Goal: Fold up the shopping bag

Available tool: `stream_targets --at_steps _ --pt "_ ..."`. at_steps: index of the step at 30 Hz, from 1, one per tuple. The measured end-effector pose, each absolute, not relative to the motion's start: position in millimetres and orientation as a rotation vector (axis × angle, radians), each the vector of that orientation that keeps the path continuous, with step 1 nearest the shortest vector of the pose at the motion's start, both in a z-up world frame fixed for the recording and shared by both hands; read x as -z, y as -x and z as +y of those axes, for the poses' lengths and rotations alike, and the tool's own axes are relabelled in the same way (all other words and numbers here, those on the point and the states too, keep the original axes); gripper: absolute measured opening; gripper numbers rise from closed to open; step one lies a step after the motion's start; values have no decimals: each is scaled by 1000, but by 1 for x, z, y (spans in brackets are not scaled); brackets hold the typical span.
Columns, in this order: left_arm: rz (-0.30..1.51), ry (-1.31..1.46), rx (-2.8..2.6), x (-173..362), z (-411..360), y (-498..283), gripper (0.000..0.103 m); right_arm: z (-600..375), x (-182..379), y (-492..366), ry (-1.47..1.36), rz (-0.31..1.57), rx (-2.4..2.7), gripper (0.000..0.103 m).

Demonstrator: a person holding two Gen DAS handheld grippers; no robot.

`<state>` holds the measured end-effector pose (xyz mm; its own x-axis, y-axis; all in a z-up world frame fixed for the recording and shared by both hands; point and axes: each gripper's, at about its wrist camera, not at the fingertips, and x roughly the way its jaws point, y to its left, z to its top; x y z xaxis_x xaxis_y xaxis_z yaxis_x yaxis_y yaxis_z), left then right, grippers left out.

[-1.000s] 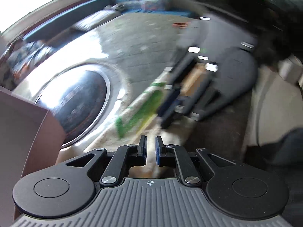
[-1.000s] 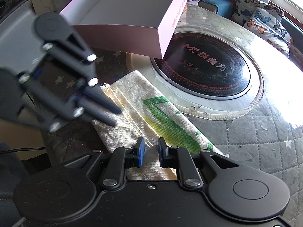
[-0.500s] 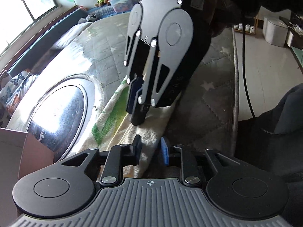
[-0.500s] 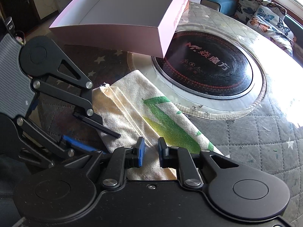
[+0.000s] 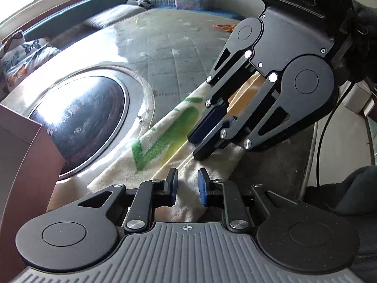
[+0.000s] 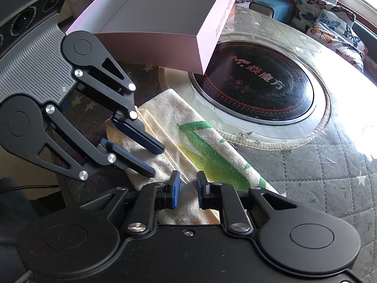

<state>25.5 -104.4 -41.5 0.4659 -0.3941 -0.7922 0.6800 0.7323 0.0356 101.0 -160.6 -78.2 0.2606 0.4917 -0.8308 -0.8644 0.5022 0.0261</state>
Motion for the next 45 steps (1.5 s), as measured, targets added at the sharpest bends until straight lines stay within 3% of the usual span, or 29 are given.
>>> stream_targets --at_steps 5,9,14,21,45 --pt "869 -352 664 42 -102 -27 21 -164 77 -99 477 901 -959 19" --pt "875 -345 660 41 -102 -31 21 -169 73 -88 523 873 -946 28" --pt "879 -336 665 39 -99 -37 21 -179 72 -78 573 850 -927 30" --pt "881 -336 670 39 -97 -35 21 -205 72 -83 576 890 -874 39" --pt "887 -335 678 37 -97 -34 21 -247 59 -94 549 936 -754 39"
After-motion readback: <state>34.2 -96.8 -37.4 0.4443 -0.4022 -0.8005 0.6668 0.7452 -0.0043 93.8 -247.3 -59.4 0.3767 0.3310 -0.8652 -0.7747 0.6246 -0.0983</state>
